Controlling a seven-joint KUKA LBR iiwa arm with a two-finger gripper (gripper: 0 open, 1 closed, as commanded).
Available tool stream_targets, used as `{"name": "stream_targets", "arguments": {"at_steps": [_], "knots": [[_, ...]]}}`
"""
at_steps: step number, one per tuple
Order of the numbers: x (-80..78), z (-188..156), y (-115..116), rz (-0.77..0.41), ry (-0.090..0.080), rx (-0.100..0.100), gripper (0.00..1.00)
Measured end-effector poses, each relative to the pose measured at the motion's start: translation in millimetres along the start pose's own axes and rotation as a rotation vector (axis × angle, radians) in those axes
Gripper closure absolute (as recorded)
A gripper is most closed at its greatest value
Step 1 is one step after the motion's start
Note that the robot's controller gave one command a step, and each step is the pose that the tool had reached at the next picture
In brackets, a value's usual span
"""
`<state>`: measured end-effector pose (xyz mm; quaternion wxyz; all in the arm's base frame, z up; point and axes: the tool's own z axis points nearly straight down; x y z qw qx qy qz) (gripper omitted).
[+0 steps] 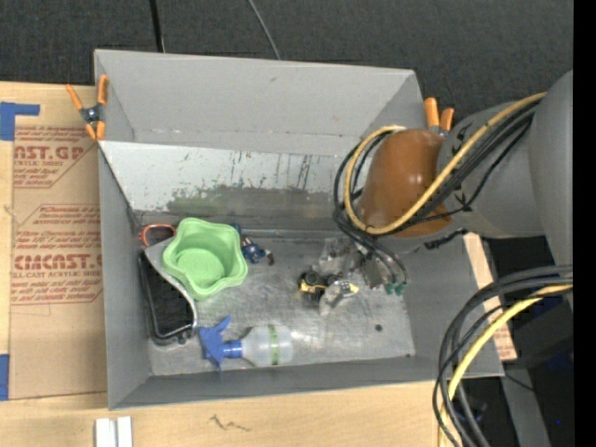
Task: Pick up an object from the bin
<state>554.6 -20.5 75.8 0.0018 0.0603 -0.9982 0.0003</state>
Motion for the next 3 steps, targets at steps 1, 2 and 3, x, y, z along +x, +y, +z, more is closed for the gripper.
{"name": "stream_targets", "arguments": {"at_steps": [1, 2, 3], "knots": [[0.0, 0.0, 0.0, 0.000, 0.000, 0.000, 1.00], [-2.0, -41.6, 4.3, 0.001, 0.000, -0.001, 1.00], [4.6, -80.7, -1.0, 0.018, -0.005, -0.001, 1.00]]}}
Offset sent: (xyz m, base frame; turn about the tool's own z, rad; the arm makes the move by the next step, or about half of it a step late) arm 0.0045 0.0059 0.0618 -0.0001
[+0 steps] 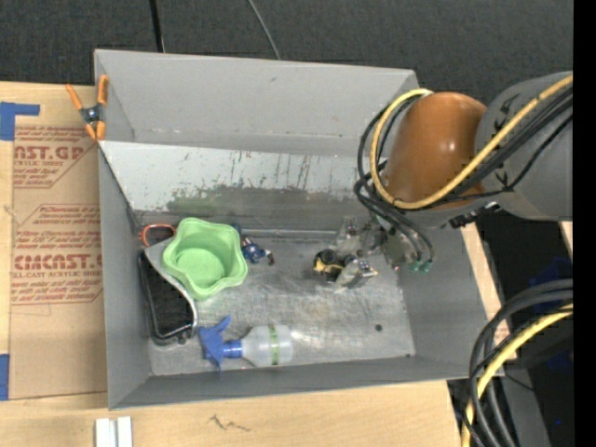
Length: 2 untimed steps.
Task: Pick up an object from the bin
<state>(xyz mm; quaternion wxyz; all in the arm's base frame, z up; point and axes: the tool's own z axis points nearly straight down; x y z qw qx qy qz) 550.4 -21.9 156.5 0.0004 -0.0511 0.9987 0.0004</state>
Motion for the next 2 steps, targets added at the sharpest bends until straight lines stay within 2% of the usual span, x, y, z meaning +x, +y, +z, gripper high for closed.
{"name": "stream_targets", "arguments": {"at_steps": [1, 2], "knots": [[-5.9, -10.1, 3.3, -0.009, -0.003, 0.001, 1.00], [2.5, -28.5, -0.1, -0.005, 0.001, 0.000, 1.00]]}}
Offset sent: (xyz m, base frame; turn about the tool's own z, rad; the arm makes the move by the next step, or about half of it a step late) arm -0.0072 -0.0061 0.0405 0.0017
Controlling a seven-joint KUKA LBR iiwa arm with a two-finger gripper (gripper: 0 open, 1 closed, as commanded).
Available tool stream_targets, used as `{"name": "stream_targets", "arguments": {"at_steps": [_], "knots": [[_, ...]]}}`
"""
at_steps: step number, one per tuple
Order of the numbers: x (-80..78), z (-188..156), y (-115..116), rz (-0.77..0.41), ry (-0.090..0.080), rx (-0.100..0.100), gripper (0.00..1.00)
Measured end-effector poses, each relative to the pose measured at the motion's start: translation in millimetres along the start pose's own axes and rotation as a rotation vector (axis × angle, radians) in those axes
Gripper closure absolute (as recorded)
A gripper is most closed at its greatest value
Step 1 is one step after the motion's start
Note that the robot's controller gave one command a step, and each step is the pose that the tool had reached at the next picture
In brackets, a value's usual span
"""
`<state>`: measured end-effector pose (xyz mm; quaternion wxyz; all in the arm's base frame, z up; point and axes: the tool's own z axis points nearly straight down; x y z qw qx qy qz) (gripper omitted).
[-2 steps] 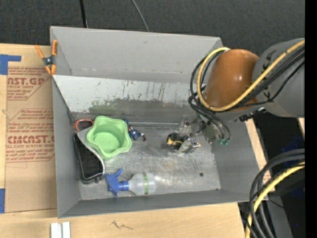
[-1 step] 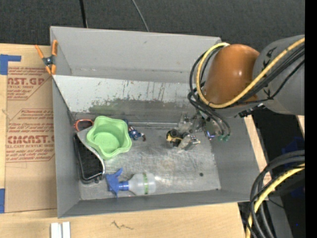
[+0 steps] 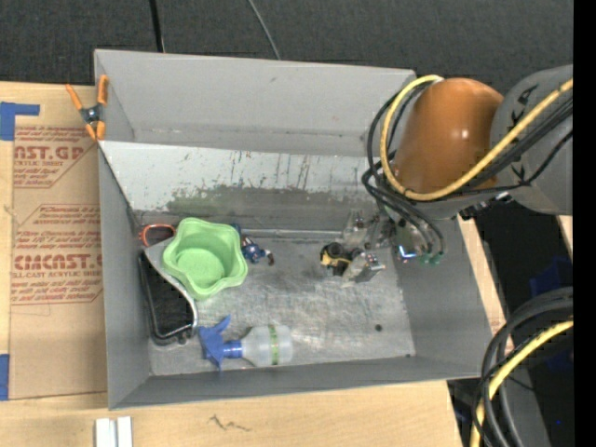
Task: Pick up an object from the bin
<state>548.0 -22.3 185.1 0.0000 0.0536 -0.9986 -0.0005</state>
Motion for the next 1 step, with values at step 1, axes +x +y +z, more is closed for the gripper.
{"name": "stream_targets", "arguments": {"at_steps": [1], "knots": [[-10.8, -49.1, 7.2, -0.001, 0.002, 0.001, 1.00]]}}
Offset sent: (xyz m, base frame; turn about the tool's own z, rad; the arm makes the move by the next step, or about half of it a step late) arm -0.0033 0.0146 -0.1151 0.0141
